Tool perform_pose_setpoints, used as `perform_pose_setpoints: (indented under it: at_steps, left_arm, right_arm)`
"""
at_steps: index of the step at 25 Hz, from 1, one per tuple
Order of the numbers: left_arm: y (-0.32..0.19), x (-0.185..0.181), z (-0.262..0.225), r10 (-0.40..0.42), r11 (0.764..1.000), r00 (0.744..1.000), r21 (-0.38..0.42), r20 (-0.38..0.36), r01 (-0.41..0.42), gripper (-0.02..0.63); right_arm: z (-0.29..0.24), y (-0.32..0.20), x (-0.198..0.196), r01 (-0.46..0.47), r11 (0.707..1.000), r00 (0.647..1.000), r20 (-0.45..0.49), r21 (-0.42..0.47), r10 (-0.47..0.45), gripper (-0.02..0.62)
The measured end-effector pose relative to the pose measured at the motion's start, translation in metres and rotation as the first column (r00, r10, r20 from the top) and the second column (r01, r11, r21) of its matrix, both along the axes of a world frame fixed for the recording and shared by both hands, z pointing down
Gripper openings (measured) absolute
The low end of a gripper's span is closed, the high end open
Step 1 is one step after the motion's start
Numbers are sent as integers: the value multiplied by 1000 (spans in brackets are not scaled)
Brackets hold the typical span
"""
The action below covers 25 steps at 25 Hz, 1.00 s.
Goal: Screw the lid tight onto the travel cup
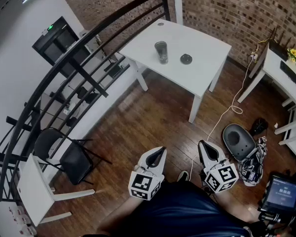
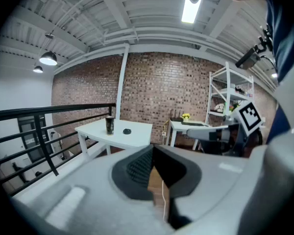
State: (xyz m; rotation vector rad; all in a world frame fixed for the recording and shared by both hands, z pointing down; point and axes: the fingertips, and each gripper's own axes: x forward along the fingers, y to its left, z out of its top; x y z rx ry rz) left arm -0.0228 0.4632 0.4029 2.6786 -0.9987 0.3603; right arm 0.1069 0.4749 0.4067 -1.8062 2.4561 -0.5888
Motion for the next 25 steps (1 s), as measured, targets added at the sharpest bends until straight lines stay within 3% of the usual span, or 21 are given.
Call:
perform_pose_setpoints:
  at_steps: [4, 10, 21, 25]
  left_arm:
    - [-13, -4, 7, 10, 1000, 1000, -19, 1, -10, 5]
    - [-74, -16, 21, -5, 999, 1000, -35, -24, 4, 5]
    - [-216, -32, 8, 135, 991, 982, 16, -135, -134, 6]
    - [-262, -32, 15, 133, 991, 981, 10, -142, -133, 6]
  right_arm:
    - [5, -17, -4, -5, 1000, 1000, -5, -11, 5, 11]
    - [18, -69, -6, -37, 998, 999, -29, -41, 36, 11]
    - [-5, -194, -27, -158, 987, 977, -149, -36, 151, 11]
    - [-8, -236, -15, -187, 982, 970, -166, -39, 179, 11]
